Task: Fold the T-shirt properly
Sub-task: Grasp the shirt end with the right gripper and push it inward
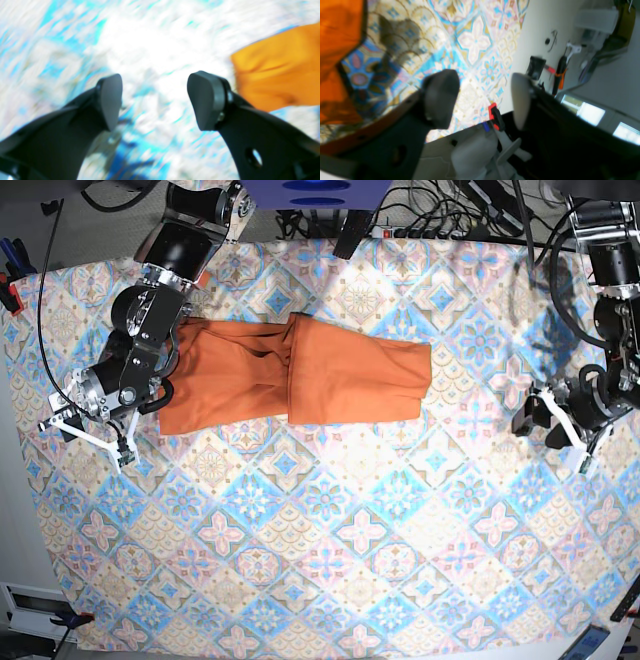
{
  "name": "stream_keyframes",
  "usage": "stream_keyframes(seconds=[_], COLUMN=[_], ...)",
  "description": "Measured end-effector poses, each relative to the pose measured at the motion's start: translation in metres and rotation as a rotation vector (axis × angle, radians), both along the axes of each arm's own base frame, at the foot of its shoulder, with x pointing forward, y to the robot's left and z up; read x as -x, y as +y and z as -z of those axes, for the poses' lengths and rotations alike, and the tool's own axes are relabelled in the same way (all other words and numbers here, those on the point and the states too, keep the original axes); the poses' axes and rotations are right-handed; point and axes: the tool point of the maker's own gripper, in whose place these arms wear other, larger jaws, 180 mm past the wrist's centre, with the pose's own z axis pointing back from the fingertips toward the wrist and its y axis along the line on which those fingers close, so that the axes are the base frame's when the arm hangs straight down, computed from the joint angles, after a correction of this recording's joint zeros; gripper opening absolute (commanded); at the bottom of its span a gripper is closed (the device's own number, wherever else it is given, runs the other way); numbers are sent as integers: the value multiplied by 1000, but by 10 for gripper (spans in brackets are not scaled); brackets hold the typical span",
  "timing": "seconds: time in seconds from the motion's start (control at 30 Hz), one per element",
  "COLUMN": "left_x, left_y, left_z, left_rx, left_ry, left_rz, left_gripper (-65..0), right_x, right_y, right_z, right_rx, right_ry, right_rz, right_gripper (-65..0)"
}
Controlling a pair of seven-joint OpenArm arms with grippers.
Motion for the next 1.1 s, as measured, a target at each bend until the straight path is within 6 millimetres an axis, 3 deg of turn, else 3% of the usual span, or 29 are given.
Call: stream_keyframes(seconds=[0.17,0.27,0.47,0.6,0.7,0.8,0.93,1.0,1.1], left_x=[9,12,15,16,16,16,16,16,16], left_y=[14,19,27,31,30,31,30,30,30], left_z=[12,15,19,20,20,20,20,20,20], left_rx=[-103,-139,-197,-218,-217,-218,-217,-217,-217], left_ry=[46,61,82,89,89,89,89,87,87], left_rz=[2,2,7,0,7,7,6,6,6], left_gripper=[-233,-234,-235,-235,-235,-235,-235,-235,-235], right_x=[-4,8,11,16,5,-12,-25,-21,-17], right_y=[20,17,14,30,46,54,48,42,53], right_z=[19,30,59,80,83,72,58,63,82], right_rx=[-176,-325,-522,-618,-728,-833,-940,-959,-1017], right_ry=[-35,-36,-23,42,-4,-92,-217,-216,-162], right_rz=[-6,101,245,253,225,185,198,243,262], right_gripper=[-225,-224,-225,-224,-224,-223,-223,-223,-223])
